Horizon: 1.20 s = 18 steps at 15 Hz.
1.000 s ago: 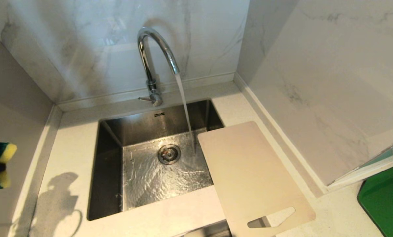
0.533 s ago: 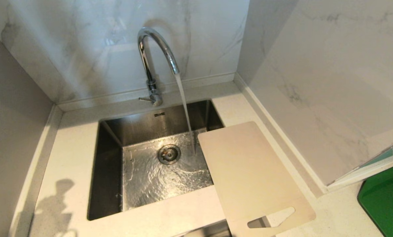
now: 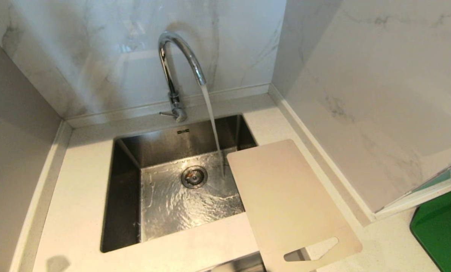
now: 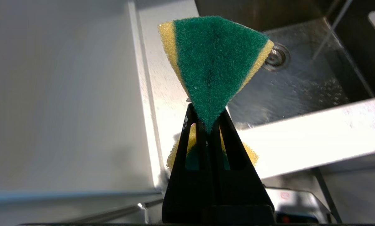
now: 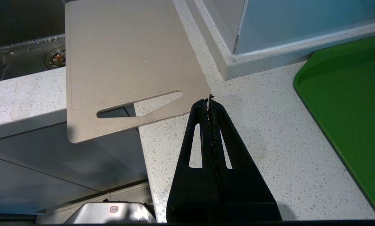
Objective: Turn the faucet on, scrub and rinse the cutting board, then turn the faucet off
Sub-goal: Pick up the cutting board
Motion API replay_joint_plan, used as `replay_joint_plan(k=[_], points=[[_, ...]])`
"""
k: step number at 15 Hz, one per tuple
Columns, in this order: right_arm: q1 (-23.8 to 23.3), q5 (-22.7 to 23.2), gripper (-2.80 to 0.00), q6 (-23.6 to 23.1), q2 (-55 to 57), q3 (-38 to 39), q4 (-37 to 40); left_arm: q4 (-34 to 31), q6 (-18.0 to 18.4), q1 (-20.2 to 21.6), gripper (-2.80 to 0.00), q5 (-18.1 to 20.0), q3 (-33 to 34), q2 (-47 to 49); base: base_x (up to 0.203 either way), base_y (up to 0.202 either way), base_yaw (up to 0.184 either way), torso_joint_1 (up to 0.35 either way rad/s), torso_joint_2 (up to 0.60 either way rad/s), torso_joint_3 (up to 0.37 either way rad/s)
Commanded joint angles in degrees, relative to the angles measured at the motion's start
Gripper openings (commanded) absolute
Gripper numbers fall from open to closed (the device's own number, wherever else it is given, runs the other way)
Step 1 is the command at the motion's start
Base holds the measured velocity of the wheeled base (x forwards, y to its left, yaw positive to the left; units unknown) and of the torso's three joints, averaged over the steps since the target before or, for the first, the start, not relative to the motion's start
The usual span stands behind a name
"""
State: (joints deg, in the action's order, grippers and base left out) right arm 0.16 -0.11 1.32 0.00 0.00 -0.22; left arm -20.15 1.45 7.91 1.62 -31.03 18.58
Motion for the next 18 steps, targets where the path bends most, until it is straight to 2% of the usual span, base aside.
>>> replay_joint_plan(k=[1, 3, 5, 7, 9, 10, 11, 12, 15, 17, 18], points=[[0.0, 0.0, -2.80, 0.0, 0.1, 0.0, 0.0, 0.0, -0.2, -0.2, -2.80, 4.3, 2.0, -2.6, 0.000, 0.000, 0.000, 0.000, 0.00, 0.000], [0.0, 0.0, -2.80, 0.0, 0.1, 0.0, 0.0, 0.4, -0.1, -0.2, -2.80, 5.6, 3.6, -2.6, 0.000, 0.000, 0.000, 0.000, 0.00, 0.000], [0.0, 0.0, -2.80, 0.0, 0.1, 0.0, 0.0, 3.9, 0.3, -0.2, -2.80, 7.2, 6.7, -2.6, 0.000, 0.000, 0.000, 0.000, 0.00, 0.000], [0.0, 0.0, -2.80, 0.0, 0.1, 0.0, 0.0, 8.0, 2.1, -0.2, -2.80, 9.8, 9.7, -2.6, 0.000, 0.000, 0.000, 0.000, 0.00, 0.000], [0.0, 0.0, -2.80, 0.0, 0.1, 0.0, 0.0, 8.2, 2.1, -2.2, -2.80, 10.1, 9.8, -2.6, 0.000, 0.000, 0.000, 0.000, 0.00, 0.000], [0.0, 0.0, -2.80, 0.0, 0.1, 0.0, 0.0, 8.1, 1.9, -5.2, -2.80, 9.8, 9.9, -2.7, 0.000, 0.000, 0.000, 0.000, 0.00, 0.000], [0.0, 0.0, -2.80, 0.0, 0.1, 0.0, 0.0, 8.0, 1.9, -8.3, -2.80, 8.0, 10.1, -3.4, 0.000, 0.000, 0.000, 0.000, 0.00, 0.000], [0.0, 0.0, -2.80, 0.0, 0.1, 0.0, 0.0, 8.3, 2.1, -9.5, -2.80, 4.1, 11.4, -4.8, 0.000, 0.000, 0.000, 0.000, 0.00, 0.000], [0.0, 0.0, -2.80, 0.0, 0.1, 0.0, 0.0, 8.7, 1.9, -8.8, -2.80, -0.3, 15.3, -8.6, 0.000, 0.000, 0.000, 0.000, 0.00, 0.000], [0.0, 0.0, -2.80, -0.1, 0.1, 0.0, 0.0, 8.5, 2.5, -7.6, -2.80, -6.1, 18.3, -9.1, 0.000, 0.000, 0.000, 0.000, 0.00, 0.000], [0.0, 0.0, -2.80, -0.1, 0.1, 0.0, 0.0, 8.7, 2.4, -7.5, -2.80, -7.0, 19.8, -9.5, 0.000, 0.000, 0.000, 0.000, 0.00, 0.000]])
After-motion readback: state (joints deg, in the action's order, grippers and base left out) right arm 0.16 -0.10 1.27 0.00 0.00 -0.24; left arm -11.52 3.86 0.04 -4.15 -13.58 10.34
